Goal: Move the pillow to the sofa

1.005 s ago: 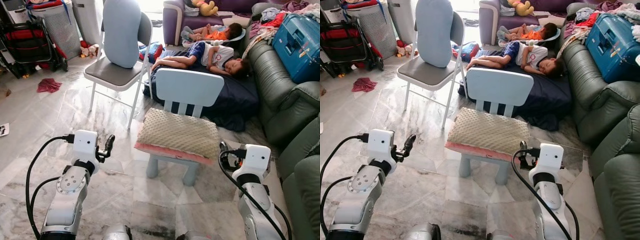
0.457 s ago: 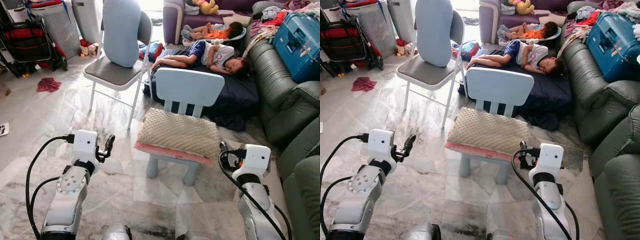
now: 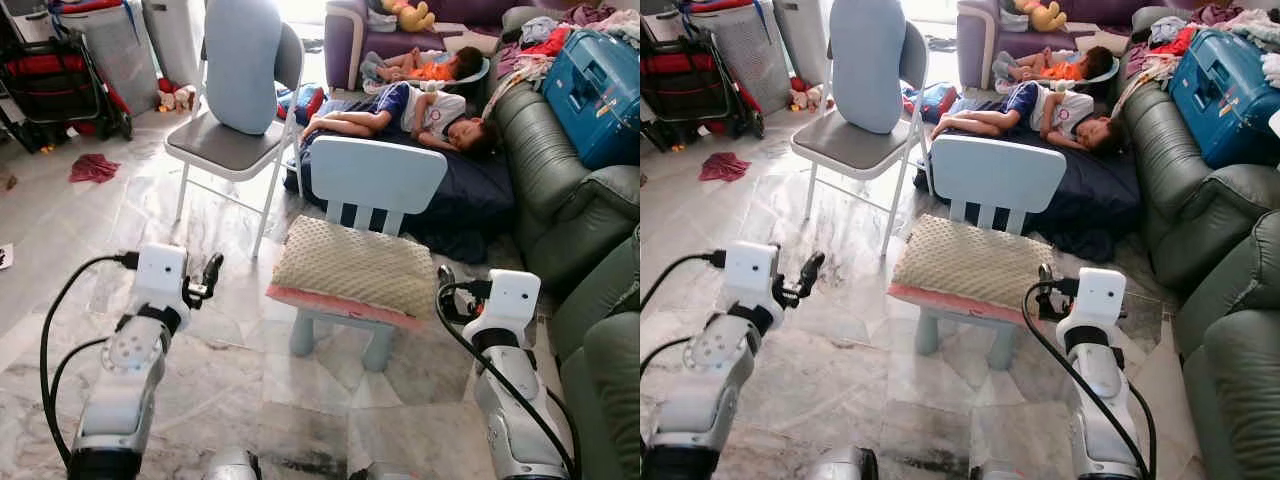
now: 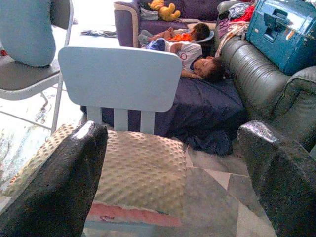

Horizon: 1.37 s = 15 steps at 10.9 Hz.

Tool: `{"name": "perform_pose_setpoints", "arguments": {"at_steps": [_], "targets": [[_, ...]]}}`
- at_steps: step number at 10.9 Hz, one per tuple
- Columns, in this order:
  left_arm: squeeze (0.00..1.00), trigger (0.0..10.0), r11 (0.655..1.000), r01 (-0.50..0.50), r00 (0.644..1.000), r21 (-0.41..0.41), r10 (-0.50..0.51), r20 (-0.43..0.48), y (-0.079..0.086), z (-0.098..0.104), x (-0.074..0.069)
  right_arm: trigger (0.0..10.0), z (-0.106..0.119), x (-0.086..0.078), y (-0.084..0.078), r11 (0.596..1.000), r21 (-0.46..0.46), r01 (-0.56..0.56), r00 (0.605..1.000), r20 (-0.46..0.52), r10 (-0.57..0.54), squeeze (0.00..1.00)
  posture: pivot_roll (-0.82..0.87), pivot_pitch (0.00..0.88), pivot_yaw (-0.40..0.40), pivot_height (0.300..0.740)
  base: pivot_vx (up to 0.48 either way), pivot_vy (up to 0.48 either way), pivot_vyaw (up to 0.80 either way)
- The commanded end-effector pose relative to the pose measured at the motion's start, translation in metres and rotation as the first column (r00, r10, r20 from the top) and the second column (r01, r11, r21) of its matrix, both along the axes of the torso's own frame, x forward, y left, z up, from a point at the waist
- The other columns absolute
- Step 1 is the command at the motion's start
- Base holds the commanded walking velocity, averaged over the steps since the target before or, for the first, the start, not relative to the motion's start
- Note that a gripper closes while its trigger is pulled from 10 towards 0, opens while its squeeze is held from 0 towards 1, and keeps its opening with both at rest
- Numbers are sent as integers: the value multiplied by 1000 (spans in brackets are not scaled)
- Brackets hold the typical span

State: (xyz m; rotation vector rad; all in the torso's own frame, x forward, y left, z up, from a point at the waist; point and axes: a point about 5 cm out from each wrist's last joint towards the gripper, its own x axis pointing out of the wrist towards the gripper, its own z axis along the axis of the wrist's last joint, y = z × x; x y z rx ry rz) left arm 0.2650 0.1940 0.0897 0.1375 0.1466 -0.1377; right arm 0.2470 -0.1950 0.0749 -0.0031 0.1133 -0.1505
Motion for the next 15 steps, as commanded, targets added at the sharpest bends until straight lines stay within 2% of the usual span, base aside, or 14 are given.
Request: {"name": "perform_pose_setpoints", "arguments": {"at_steps": [1,2,4,5,7,15], "targets": [[0,10000,1000,11,1000,14,-11,15,-5,3,-2,10000,-1,-2,-2,1000,3,6,1000,-13,-6,0,-26,38,-38,740,0,0,0],[0,10000,1000,14,1000,8,-14,12,-5,3,-2,10000,-3,-2,-2,1000,5,7,1000,-22,-7,0,-25,40,-38,740,0,0,0],[0,10000,1000,19,1000,3,-19,13,-5,5,-1,10000,-4,-3,0,1000,7,3,1000,-30,-3,0,-24,51,-36,740,0,0,-800],[0,10000,999,40,998,21,-41,44,-4,10,0,10000,-3,-4,2,1000,10,-4,1000,-24,4,0,-23,61,-40,740,0,0,0],[0,10000,1000,21,999,13,-21,37,-3,9,-1,10000,-4,-6,3,1000,9,-16,999,-28,16,0,-24,67,-42,740,0,0,0],[0,10000,999,45,998,5,-45,33,-7,8,-1,10000,-3,-6,4,999,5,-43,999,-28,43,0,-27,76,-45,740,353,0,0]]}}
